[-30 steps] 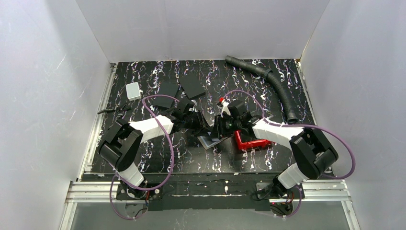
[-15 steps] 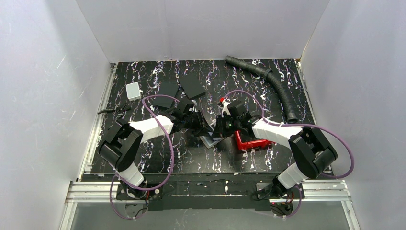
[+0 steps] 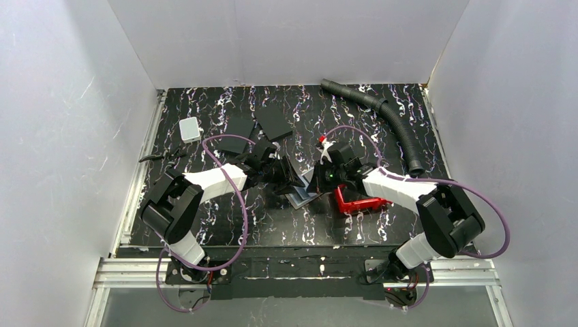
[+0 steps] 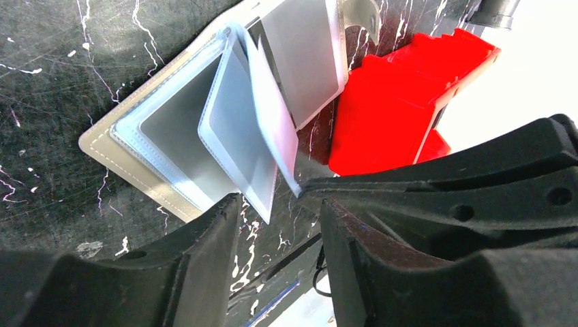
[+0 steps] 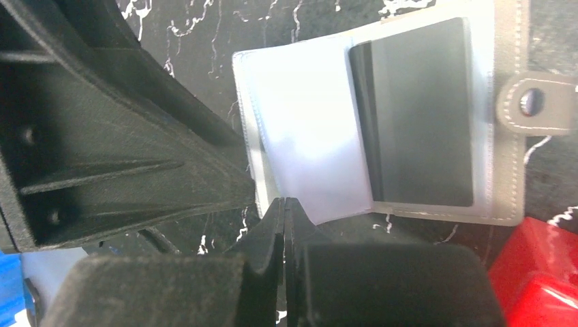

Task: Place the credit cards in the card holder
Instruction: Turn over the card slot in the card holder.

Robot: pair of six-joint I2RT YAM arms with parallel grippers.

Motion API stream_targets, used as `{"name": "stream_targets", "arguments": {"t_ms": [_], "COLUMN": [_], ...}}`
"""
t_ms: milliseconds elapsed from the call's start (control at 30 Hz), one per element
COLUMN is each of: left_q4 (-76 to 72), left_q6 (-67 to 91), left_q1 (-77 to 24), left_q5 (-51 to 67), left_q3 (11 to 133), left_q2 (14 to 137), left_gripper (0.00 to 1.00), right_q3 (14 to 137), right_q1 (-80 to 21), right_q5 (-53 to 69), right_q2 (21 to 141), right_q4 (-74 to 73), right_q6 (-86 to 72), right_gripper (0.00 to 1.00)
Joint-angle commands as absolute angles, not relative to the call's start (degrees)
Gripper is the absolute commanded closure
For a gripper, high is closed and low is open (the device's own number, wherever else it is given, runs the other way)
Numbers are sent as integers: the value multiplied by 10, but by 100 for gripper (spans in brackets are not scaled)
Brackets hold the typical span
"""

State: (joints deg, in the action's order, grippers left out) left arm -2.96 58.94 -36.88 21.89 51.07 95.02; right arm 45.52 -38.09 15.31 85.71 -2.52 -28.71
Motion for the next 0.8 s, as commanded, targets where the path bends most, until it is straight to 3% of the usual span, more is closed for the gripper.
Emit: {"name": "stream_targets", "arguments": {"t_ms": [0,400,600,767], "left_q4": [-24,-4,38,-25], "left_q6": [582,546,510,509], "left_q1": [-372,-371,-371,-380], "left_q5": [221,203,206,260], "left_q3": [522,484,484,511], "left_q2": [937,855,831,854], "left_gripper": [53,34,38,46], "right_q3": [461,478,513,533], "right_q1": [-368,-354,-350,-350], "right_q5": [121,86,43,7], "right_q2": [837,843,846,863], "right_q4": [-36,-59,-108,-134], "right_q6": [-286,-277,-238,-210], "right_gripper": [99,99,99,99]}}
